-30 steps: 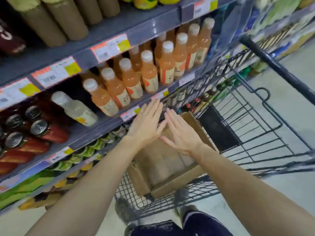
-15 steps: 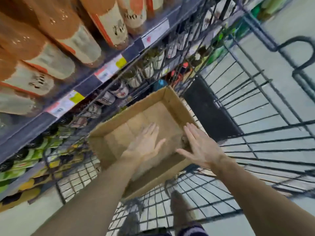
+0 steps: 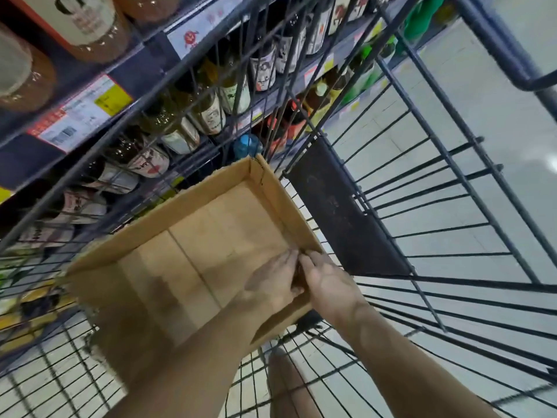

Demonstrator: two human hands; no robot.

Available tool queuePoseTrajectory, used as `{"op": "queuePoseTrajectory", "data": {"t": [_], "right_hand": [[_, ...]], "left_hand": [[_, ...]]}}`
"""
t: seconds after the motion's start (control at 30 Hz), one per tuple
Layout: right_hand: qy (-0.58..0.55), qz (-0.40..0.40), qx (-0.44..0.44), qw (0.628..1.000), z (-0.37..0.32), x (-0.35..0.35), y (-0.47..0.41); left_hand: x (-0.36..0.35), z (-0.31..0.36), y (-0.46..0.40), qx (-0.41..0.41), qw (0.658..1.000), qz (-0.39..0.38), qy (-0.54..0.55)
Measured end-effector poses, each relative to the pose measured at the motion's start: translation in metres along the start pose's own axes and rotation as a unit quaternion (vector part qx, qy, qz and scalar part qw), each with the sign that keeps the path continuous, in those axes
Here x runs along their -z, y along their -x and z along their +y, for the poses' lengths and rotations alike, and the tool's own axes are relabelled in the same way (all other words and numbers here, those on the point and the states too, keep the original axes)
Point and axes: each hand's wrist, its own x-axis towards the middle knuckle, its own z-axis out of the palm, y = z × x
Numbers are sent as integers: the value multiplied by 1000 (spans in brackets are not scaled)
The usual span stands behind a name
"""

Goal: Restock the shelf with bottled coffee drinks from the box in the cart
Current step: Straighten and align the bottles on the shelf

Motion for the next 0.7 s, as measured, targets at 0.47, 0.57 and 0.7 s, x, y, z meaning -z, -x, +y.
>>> {"op": "queuePoseTrajectory", "data": {"t": [0.47, 0.57, 0.7], "right_hand": [[-43, 54, 0, 998, -2, 4, 5], [-34, 62, 37, 997, -13, 15, 10], [-3, 70, 102, 992, -42, 40, 20]], "left_hand": [[5, -9, 0, -15, 998, 22, 59], [15, -14, 14, -20, 997, 41, 65], [38, -24, 50, -14, 990, 68, 125]]}}
